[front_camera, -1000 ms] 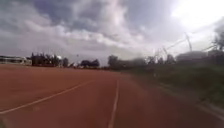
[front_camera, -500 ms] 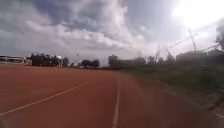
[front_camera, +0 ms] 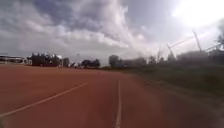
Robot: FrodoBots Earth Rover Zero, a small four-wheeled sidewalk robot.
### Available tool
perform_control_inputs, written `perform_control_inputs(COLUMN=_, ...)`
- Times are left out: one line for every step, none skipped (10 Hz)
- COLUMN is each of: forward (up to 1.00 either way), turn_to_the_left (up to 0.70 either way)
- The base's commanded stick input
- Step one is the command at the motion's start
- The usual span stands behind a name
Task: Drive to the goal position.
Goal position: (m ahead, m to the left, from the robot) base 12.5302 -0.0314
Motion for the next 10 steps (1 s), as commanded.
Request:
perform_control_inputs(forward=0.70, turn_to_the_left=0.00)
perform_control_inputs(forward=0.70, turn_to_the_left=0.00)
perform_control_inputs(forward=0.70, turn_to_the_left=0.00)
perform_control_inputs(forward=0.70, turn_to_the_left=0.00)
perform_control_inputs(forward=0.70, turn_to_the_left=0.00)
perform_control_inputs(forward=0.70, turn_to_the_left=0.00)
perform_control_inputs(forward=0.70, turn_to_the_left=0.00)
perform_control_inputs(forward=0.70, turn_to_the_left=0.00)
perform_control_inputs(forward=0.70, turn_to_the_left=0.00)
perform_control_inputs(forward=0.70, turn_to_the_left=0.00)
